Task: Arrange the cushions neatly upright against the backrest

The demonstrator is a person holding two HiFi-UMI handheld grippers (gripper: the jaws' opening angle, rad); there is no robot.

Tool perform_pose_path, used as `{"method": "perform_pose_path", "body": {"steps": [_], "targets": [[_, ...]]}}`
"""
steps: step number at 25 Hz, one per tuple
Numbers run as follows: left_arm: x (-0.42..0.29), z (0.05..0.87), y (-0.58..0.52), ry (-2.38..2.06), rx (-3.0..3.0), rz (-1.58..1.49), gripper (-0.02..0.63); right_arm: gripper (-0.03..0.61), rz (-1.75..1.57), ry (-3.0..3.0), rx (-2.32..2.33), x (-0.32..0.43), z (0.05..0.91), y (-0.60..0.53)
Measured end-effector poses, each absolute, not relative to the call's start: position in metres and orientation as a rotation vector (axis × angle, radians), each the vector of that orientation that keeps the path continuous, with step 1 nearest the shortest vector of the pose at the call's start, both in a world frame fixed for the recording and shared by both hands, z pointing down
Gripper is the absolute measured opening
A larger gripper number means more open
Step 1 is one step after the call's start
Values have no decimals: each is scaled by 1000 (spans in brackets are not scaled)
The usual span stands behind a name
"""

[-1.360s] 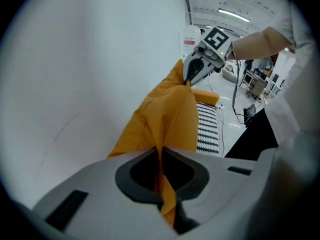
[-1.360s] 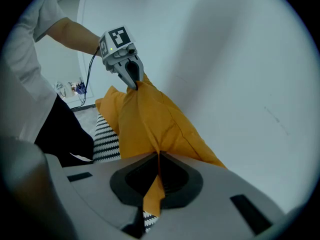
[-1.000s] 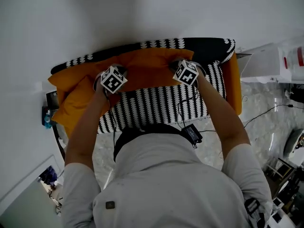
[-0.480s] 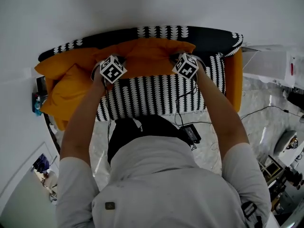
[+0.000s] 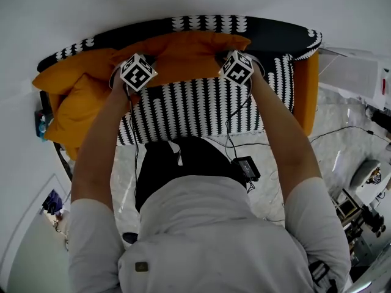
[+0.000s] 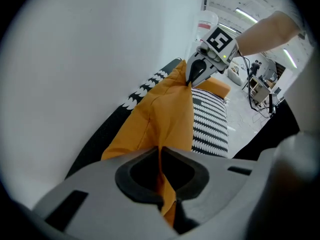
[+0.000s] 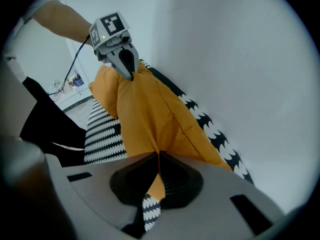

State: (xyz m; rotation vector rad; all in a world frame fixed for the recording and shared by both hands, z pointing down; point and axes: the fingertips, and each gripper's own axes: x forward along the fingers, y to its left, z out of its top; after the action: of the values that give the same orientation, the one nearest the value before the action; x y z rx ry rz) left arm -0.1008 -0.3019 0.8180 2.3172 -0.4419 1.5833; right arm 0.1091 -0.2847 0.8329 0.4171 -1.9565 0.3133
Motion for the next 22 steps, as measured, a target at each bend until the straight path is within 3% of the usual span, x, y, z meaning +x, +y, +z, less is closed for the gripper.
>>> {"method": "perform_pose_path", "body": {"steps": [22], "targets": [[-115, 870, -314, -497, 2271, 1487, 19, 32, 271, -1944, 438, 95, 858, -300]]}}
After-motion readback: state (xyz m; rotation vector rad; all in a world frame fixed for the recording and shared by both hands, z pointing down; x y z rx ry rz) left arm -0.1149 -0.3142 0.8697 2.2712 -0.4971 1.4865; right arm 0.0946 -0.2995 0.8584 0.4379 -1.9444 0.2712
